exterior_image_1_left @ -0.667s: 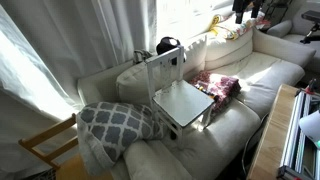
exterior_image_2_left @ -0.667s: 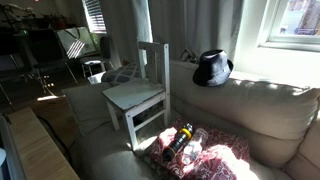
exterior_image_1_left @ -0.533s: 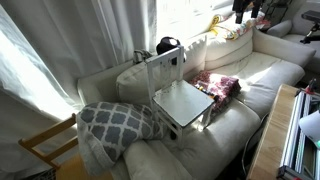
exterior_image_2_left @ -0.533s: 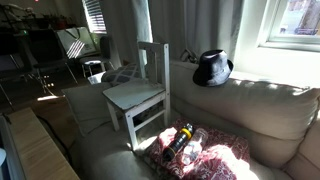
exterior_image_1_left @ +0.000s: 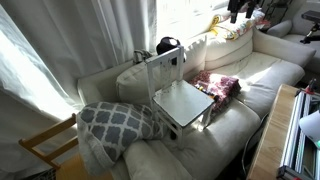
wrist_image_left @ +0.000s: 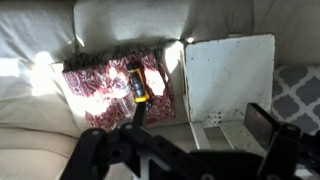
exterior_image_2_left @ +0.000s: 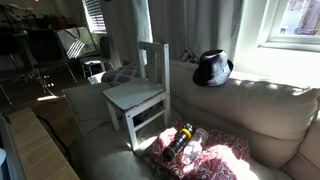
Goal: Hang the black hat on the right side of the backrest of the white chair
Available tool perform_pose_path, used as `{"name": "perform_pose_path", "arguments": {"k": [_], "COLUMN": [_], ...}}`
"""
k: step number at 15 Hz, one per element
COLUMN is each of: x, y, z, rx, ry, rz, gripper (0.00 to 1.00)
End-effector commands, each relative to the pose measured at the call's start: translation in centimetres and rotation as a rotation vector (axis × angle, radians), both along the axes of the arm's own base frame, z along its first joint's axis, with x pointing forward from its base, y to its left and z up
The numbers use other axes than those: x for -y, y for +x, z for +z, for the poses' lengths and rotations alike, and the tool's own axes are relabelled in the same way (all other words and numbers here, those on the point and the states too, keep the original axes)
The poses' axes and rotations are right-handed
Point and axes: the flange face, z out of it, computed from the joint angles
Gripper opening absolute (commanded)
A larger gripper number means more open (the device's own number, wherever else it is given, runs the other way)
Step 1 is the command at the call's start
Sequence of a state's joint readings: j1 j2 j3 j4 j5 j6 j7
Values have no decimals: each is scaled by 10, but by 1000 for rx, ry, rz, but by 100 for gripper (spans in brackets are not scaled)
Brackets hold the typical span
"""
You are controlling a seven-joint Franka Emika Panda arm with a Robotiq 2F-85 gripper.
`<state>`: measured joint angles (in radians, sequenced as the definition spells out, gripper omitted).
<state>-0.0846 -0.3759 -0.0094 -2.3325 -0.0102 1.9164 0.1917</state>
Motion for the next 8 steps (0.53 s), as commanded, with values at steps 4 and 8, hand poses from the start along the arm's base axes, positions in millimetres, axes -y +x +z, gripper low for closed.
{"name": "perform_pose_path", "arguments": {"k": [4,8], "x": [17,17], "y": [122,179], "z": [-46,-110], "rx": [379,463], "ry": [22,14], "rz": [24,4], "gripper": [100,100]}}
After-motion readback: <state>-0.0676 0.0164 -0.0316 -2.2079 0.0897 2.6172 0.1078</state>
